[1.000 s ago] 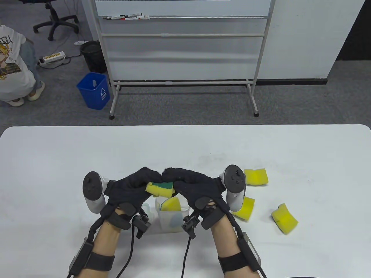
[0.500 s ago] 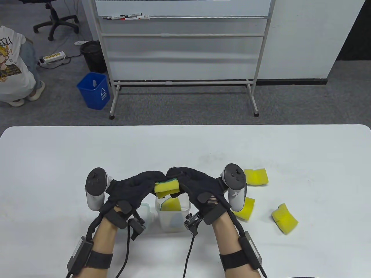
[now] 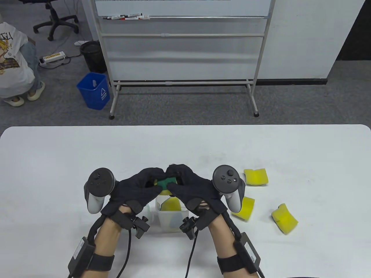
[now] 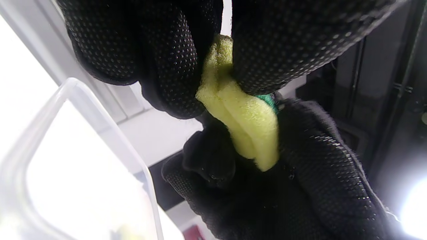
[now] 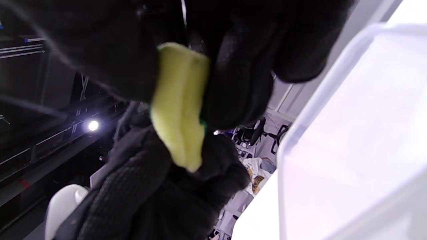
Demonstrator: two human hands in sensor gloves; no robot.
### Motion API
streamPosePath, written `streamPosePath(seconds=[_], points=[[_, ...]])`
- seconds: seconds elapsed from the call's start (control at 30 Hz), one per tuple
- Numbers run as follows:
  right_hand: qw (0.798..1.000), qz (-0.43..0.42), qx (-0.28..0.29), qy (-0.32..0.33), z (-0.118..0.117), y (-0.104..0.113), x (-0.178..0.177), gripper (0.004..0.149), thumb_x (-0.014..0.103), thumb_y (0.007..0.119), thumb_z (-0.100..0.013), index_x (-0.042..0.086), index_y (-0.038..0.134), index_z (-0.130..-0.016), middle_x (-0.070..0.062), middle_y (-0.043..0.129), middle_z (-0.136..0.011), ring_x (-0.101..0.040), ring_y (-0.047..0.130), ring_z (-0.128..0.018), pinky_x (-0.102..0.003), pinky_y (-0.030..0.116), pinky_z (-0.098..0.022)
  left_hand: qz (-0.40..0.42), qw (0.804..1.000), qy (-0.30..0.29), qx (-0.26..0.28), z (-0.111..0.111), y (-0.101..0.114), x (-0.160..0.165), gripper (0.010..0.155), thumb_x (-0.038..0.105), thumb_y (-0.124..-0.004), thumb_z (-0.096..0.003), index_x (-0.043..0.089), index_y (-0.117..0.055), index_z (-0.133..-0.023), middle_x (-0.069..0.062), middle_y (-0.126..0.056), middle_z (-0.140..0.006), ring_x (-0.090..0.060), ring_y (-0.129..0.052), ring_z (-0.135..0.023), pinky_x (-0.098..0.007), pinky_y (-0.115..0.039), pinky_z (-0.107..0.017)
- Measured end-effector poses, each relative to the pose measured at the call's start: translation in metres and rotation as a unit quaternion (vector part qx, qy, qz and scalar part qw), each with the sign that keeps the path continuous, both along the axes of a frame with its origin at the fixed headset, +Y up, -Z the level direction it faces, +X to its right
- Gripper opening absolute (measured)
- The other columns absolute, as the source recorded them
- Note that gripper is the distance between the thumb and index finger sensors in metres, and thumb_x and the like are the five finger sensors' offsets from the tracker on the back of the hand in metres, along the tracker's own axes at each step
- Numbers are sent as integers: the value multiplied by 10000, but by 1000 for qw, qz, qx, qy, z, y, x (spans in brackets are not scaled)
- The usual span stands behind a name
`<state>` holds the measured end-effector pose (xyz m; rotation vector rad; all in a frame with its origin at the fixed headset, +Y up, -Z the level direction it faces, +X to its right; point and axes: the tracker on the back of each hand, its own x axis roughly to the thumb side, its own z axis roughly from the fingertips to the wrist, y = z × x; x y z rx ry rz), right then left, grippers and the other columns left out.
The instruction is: Squeeze sponges into plastic airtight container
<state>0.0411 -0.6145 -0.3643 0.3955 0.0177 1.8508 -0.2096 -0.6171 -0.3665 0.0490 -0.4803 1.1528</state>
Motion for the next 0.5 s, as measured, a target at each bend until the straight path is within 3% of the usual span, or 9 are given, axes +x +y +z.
streamPosePath(seconds=[0.13,0.33,0.5], points=[[997,46,42,-41,4,3,-3,615,299,955,-393,199,776,-973,-89,994,-778,-238,1094,-506,-498,830,-586,-35,999,31,25,3,1,4,520,268,-920,-414,319,-779,-912,-94,-919,-860,-229,-1046,-601,-497,-898,-547],[979,137,119,-97,12,13,-8,546,300,992,-354,175,870,-871,-85,1056,-668,-204,1129,-396,-453,878,-553,-89,993,53,55,5,2,8,486,260,-916,-415,337,-793,-879,-85,-923,-863,-237,-1044,-610,-500,-887,-555],[960,195,157,-124,17,23,-2,509,338,1009,-343,203,919,-826,-70,1059,-635,-208,1072,-410,-473,820,-576,-109,992,19,58,4,1,11,507,395,-850,-467,356,-734,-960,-128,-785,-1034,-336,-895,-844,-547,-785,-627]])
